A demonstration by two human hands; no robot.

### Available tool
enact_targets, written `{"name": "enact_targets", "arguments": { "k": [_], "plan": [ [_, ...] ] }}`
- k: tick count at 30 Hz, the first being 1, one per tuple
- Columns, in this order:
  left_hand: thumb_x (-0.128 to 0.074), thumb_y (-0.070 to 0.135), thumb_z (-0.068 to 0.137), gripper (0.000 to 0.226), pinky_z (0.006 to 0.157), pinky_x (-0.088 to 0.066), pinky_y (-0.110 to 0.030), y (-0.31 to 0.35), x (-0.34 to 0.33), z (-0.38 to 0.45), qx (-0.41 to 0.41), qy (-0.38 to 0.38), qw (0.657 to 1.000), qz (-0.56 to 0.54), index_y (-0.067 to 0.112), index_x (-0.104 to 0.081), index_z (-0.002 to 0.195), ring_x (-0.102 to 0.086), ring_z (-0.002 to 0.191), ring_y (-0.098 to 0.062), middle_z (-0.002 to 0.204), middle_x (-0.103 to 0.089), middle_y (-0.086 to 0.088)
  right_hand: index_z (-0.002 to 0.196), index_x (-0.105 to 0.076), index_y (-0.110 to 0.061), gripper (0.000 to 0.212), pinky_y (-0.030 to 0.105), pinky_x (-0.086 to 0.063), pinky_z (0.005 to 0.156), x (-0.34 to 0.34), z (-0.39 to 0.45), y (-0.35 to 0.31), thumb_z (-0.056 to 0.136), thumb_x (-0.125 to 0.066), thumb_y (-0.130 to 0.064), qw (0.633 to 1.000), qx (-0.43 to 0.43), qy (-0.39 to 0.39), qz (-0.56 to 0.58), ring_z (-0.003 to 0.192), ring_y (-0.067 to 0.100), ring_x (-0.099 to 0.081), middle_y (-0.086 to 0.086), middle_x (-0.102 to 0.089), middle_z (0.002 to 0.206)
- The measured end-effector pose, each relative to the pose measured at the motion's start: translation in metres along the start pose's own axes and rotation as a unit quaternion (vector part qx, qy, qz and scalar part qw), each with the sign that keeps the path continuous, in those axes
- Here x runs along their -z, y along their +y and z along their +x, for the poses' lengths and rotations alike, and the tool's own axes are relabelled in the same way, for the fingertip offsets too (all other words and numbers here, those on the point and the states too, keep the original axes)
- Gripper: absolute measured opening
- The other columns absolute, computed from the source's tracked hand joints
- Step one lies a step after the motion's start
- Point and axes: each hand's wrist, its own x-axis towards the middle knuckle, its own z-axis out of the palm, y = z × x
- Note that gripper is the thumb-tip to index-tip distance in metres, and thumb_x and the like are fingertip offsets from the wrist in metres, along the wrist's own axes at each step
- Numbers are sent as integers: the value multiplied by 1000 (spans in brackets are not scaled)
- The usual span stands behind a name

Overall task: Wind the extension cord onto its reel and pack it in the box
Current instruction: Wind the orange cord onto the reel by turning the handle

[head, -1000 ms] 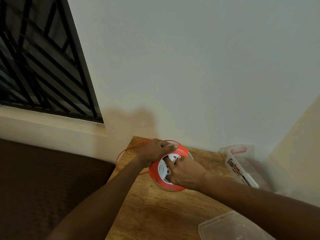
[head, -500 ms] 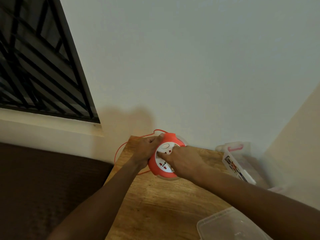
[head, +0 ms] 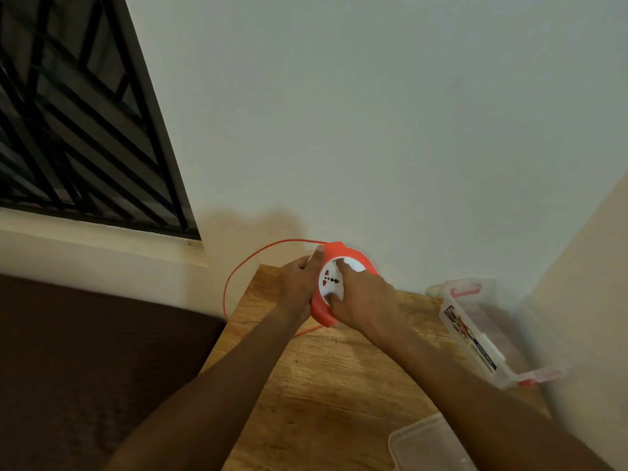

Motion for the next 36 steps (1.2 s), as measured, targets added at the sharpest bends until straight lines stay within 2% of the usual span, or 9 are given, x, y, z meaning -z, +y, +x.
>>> {"name": "enact_targets", "arguments": {
  "k": [2,4,9,14,20,25,29,31,36],
  "plan": [
    [-61,46,100,37,73,-67,-40,-3,0,2,5,3,1000,-1,14,-77,111,-79,87,-26,101,-81,-7,149,-35,-22,71,37,-55,84,0,-1,-3,90,-54,-57,998,-42,4,53,109,24,-65,5,-64,130],
    [-63,46,99,33,69,-67,-39,-8,4,4,13,4,1000,-7,18,-78,105,-80,83,-25,96,-82,-5,146,-40,-19,67,35,-56,80,-1,-4,-3,93,-47,-58,997,-47,12,59,103,22,-67,5,-67,123],
    [-63,45,100,30,63,-65,-33,-14,14,2,48,-37,998,-10,19,-78,104,-81,80,-24,93,-84,-3,132,-55,-19,48,32,-54,69,3,-9,11,92,-58,-45,988,111,21,-101,90,23,-70,5,-70,117],
    [-63,40,101,26,59,-63,-28,-4,25,-1,40,-78,996,5,20,-79,100,-81,78,-22,90,-84,0,134,-53,-31,65,40,-58,73,17,-1,19,77,-81,-27,925,315,-88,-193,113,31,-60,12,-48,139],
    [-64,42,99,26,56,-61,-24,-1,34,-1,34,-97,994,29,20,-79,98,-80,74,-18,87,-83,1,139,-44,-39,64,38,-55,69,38,9,20,86,-75,-23,851,422,-131,-283,116,32,-57,14,-35,147],
    [-67,50,95,38,59,-64,-32,0,36,3,63,-130,988,53,15,-80,103,-81,79,-25,92,-83,-5,138,-46,-37,57,44,-54,82,43,3,10,89,-70,-17,735,546,-167,-365,111,35,-59,9,-23,157],
    [-71,58,83,44,62,-66,-34,0,38,4,64,-156,983,70,19,-81,99,-81,81,-27,95,-83,-7,135,-52,-32,52,41,-58,75,52,8,1,89,-71,-18,703,529,-196,-432,112,33,-59,7,-19,160],
    [-69,53,90,34,63,-65,-34,2,40,5,68,-165,981,75,22,-81,99,-81,82,-27,96,-83,-6,136,-53,-32,53,42,-56,78,52,6,-3,88,-72,-23,699,512,-203,-455,114,34,-59,6,-17,162],
    [-68,54,93,33,64,-66,-33,4,43,8,53,-172,975,127,24,-80,98,-81,81,-27,95,-83,-4,150,-34,-27,73,50,-56,87,37,2,-5,88,-73,-23,707,491,-204,-467,121,43,-52,13,-15,162]
  ]
}}
